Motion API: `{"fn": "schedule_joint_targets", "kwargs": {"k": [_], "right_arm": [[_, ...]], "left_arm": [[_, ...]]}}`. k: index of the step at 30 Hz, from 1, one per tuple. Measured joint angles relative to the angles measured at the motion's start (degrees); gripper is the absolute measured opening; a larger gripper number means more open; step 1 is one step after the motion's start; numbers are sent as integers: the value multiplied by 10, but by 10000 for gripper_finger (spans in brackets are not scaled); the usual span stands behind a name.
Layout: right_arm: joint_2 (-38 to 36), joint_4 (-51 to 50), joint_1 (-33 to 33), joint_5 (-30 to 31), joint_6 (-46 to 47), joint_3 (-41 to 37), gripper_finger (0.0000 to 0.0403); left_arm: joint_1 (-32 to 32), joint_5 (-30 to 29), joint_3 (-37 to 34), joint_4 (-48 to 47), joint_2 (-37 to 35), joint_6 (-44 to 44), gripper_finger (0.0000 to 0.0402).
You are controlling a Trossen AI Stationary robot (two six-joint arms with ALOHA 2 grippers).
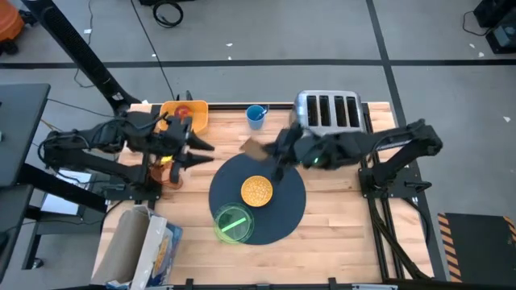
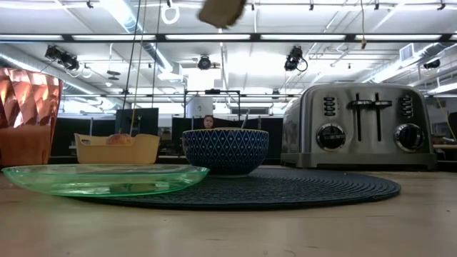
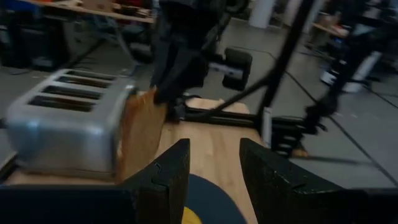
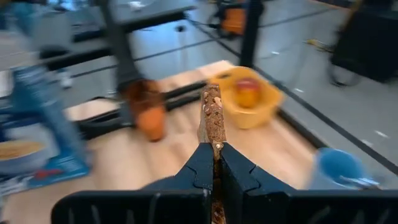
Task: Arrange a breakfast setting
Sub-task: Put the bread on the green plate on the dark blue table mat
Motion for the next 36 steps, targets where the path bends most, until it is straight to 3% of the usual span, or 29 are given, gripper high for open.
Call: {"fn": "schedule_joint_targets", "kwargs": {"k": [10, 20, 36], "right_arm": [[99, 148, 87, -45, -51, 0, 13], [192, 233, 135, -71, -163, 0, 13], [317, 249, 141, -60, -308, 0, 13]], "left_arm": [[-120, 0, 2, -3, 0, -55, 146], [-233, -29, 2, -2, 1, -106, 146], [-294, -44, 2, -38, 2, -115, 146]]}}
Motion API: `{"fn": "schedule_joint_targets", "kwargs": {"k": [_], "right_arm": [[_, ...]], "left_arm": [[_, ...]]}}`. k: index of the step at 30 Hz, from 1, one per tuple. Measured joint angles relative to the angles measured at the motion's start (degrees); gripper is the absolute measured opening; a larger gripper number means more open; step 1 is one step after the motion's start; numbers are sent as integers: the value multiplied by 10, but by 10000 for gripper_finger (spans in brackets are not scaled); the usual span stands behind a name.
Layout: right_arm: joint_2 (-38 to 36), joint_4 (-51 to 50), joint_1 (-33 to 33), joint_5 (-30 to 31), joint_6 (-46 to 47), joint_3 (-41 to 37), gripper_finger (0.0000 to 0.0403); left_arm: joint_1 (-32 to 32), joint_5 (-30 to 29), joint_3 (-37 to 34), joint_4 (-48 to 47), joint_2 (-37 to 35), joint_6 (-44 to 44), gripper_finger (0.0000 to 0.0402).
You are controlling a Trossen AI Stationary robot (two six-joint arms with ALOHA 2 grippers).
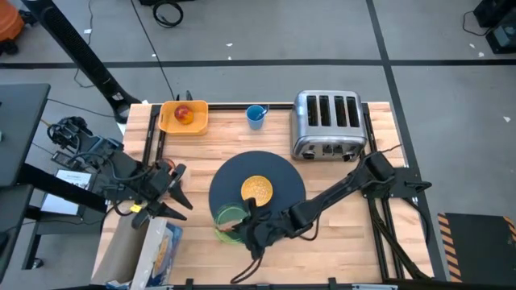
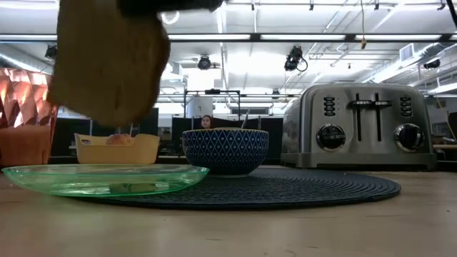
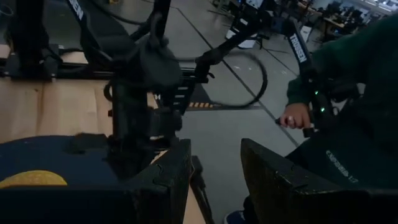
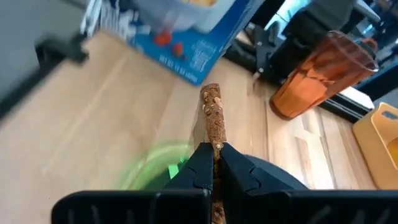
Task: Arrange a breakfast setting
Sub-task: Put the bread on the green plate on the dark blue table mat
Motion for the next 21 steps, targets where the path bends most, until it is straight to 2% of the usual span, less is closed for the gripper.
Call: {"fn": "schedule_joint_targets", "kwargs": {"k": [11, 21], "right_arm": [[67, 40, 3, 70, -159, 0, 13], [68, 31, 2, 60, -191, -1, 13]], "left_arm": [[0, -1, 0, -15, 7, -7, 146], [2, -11, 0, -16, 37, -6, 146]]}}
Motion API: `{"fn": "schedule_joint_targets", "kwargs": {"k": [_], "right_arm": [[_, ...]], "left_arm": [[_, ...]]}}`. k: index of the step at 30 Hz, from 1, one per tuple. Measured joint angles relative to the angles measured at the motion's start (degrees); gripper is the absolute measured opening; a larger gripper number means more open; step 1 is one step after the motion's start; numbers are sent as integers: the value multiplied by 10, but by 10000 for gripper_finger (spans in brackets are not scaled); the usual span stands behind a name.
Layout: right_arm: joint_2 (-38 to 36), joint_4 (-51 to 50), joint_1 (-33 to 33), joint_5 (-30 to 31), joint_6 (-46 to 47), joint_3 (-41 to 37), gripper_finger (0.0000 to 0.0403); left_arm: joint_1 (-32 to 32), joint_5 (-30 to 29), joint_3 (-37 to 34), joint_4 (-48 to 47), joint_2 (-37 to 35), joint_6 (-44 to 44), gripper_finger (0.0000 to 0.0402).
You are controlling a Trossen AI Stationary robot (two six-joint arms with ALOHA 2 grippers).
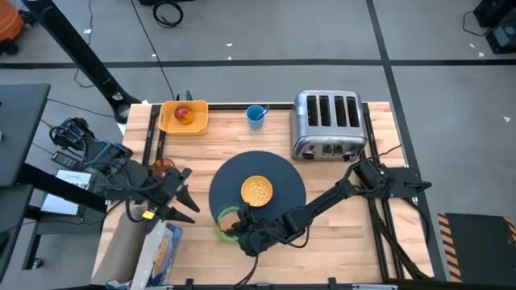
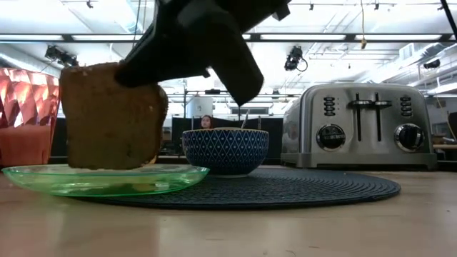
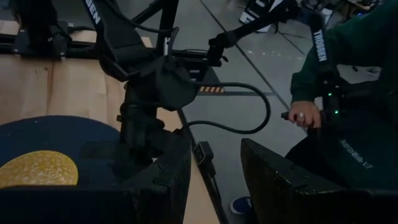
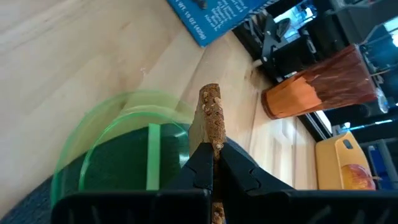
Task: Arrange a breakfast setting
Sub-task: Put the bread on the green plate on the dark blue table mat
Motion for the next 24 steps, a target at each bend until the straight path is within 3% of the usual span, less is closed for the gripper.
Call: {"fn": "schedule_joint_targets", "kwargs": {"k": [12, 24], "right_arm": [[0, 41, 2, 50, -69, -27, 13], [0, 45, 9, 27, -90, -28, 13]], "left_arm": [[0, -10, 0, 0, 15, 5, 146], [0, -12, 0, 0, 15, 6, 146]]}}
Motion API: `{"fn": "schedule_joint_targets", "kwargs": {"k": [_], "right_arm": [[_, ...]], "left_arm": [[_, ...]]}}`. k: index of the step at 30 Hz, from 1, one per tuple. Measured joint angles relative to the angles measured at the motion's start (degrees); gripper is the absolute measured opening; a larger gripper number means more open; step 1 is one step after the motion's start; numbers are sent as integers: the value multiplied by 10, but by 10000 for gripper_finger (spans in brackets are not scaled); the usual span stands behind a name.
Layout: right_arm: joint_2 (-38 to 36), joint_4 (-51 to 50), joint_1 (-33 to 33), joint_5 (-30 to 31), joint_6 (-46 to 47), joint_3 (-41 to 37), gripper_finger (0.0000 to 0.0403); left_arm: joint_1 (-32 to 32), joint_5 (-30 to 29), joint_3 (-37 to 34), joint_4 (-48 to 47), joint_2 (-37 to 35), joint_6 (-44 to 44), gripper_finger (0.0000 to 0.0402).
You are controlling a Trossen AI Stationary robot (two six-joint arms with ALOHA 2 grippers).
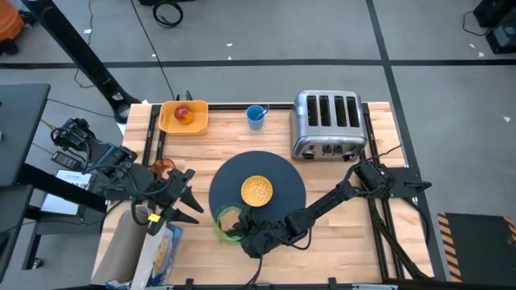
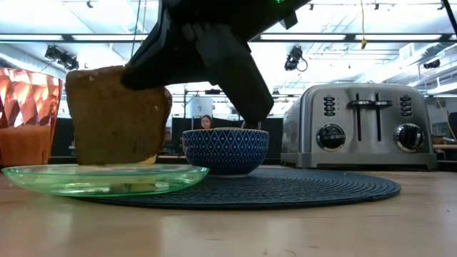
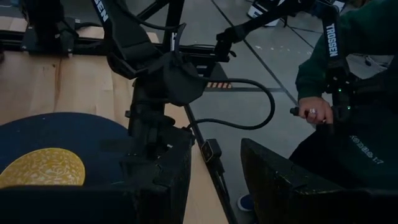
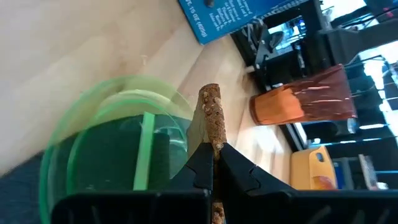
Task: Arrange a breakfast setting
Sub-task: Put the bread on the green plate on the dark blue table mat
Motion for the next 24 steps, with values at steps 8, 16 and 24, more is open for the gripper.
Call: {"fn": "schedule_joint_targets", "kwargs": {"k": [8, 16, 24], "right_arm": [[0, -8, -4, -45, 22, 0, 14], [0, -30, -19, -103, 59, 0, 22], [0, -59, -34, -162, 88, 0, 24]], "left_arm": [[0, 0, 0, 0, 0, -6, 146], [0, 0, 0, 2, 0, -7, 146], [0, 0, 0, 13, 0, -7, 146]]}}
